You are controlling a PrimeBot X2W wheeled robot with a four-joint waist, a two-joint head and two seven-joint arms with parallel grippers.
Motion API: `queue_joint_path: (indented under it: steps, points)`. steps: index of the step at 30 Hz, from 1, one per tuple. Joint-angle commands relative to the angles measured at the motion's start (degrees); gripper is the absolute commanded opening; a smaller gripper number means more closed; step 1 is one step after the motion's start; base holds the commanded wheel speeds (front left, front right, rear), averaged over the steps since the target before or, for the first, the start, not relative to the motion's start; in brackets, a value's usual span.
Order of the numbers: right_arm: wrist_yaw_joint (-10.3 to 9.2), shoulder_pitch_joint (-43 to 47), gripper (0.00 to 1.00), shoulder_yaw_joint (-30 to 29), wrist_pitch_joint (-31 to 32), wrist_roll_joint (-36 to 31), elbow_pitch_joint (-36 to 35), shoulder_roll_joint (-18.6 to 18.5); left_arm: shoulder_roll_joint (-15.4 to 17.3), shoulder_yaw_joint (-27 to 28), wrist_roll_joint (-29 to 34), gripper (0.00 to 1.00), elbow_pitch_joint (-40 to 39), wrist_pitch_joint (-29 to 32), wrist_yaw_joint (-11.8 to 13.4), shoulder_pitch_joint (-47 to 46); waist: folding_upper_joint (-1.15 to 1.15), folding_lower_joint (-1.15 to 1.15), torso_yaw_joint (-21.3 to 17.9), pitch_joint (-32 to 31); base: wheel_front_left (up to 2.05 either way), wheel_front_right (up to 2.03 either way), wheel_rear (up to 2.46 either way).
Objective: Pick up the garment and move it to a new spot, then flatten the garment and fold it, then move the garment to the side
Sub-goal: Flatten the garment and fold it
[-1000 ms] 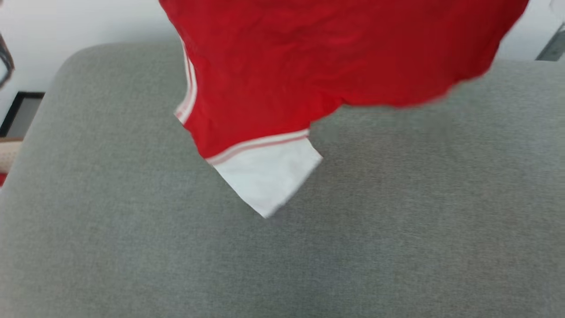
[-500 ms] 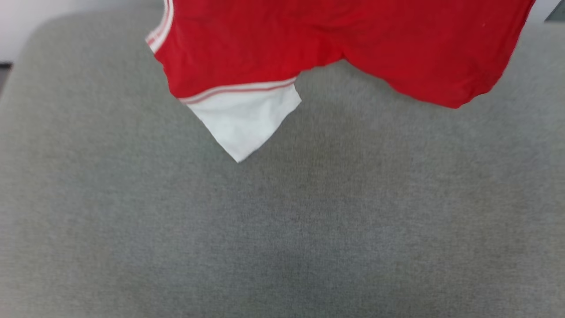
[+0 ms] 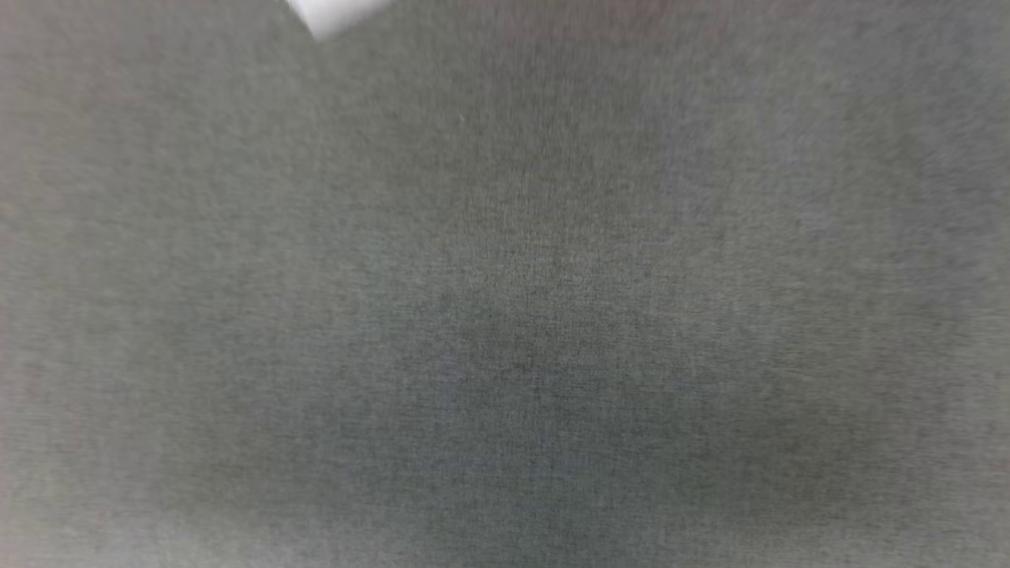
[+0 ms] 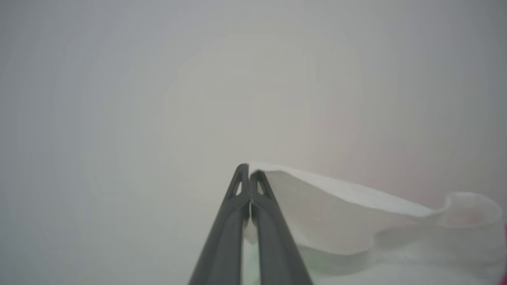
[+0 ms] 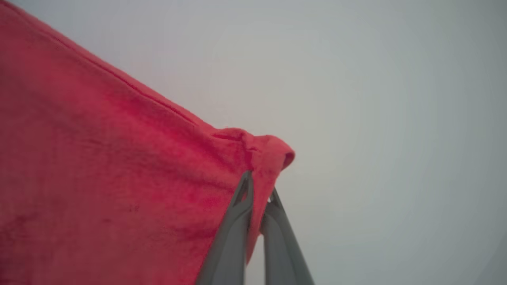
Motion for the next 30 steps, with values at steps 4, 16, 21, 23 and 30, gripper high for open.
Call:
queue_joint_path:
  steps: [4, 16, 21, 23, 30]
  points:
    - [-0.11, 0.3, 0.0, -1.7, -4.2, -6.5, 2.5, 1.4, -1.3, 0.8, 0.0, 0.0, 1.5, -6.9, -1.7, -0.5, 0.0, 0.0, 1.4, 7.3, 0.0, 0.0, 0.0]
    - [-0.11, 16.3, 0.0, 8.5, -3.0, 4.5, 8.5, -1.0, -0.5, -5.5, -1.0, 0.0, 5.7, -0.4, -8.3, 20.8, 0.0, 0.0, 2.8, -1.1, 0.0, 0.0, 0.0]
    - [-0.11, 25.5, 0.0, 13.5, 2.2, 15.2, 3.6, -4.7, 1.9, -8.5, -3.4, 0.0, 1.1, 7.6, -9.1, 32.1, 0.0, 0.0, 2.4, -6.5, 0.0, 0.0, 0.0]
    - [-0.11, 29.1, 0.0, 15.0, 4.3, 18.8, 0.5, -7.3, 3.2, -9.6, -4.8, 0.0, -2.4, 11.3, -9.2, 37.6, 0.0, 0.0, 2.4, -8.6, 0.0, 0.0, 0.0]
    - [-0.12, 43.0, 0.0, 16.7, 11.8, 29.9, -13.4, -14.7, 13.2, -11.0, -10.7, 0.0, -24.6, 27.2, -4.9, 55.6, 0.0, 0.0, 2.4, -13.6, 0.0, 0.0, 0.0]
